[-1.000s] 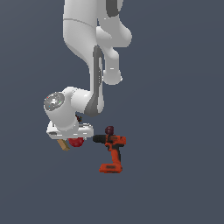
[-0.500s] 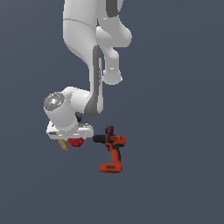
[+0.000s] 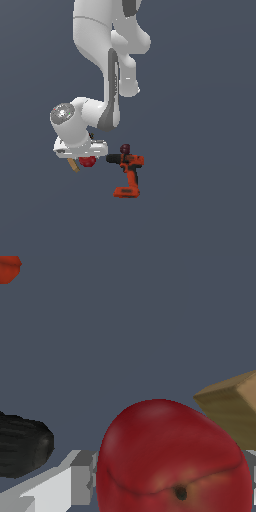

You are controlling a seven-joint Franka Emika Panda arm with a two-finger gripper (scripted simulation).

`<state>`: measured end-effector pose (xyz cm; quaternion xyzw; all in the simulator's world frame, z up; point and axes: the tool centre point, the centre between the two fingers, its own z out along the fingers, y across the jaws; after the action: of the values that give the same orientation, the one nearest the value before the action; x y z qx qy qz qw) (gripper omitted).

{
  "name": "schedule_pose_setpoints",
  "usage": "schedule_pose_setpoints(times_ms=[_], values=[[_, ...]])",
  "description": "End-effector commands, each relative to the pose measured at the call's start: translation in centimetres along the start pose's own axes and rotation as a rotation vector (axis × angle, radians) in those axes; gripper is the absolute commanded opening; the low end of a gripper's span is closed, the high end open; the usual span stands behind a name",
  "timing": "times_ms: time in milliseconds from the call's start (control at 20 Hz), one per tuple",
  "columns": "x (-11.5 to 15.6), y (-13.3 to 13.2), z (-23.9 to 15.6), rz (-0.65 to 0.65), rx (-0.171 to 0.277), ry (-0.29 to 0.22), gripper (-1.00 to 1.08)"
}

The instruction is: Pick up a designated object from a clutter of objects.

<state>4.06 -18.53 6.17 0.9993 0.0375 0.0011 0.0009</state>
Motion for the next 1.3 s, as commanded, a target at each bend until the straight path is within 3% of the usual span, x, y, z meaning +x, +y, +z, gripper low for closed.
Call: schedule_pose_setpoints(times_ms=[0,350,1250], values=[[0.3,-0.6,-1.2,-0.001,-0.001,0.003,-1.0],[0.9,-3.4,-6.4,-0.001,-0.001,0.002,-1.0],[3.6,-13.4,-24.8,-0.002,-0.001,-0.001,-1.0]])
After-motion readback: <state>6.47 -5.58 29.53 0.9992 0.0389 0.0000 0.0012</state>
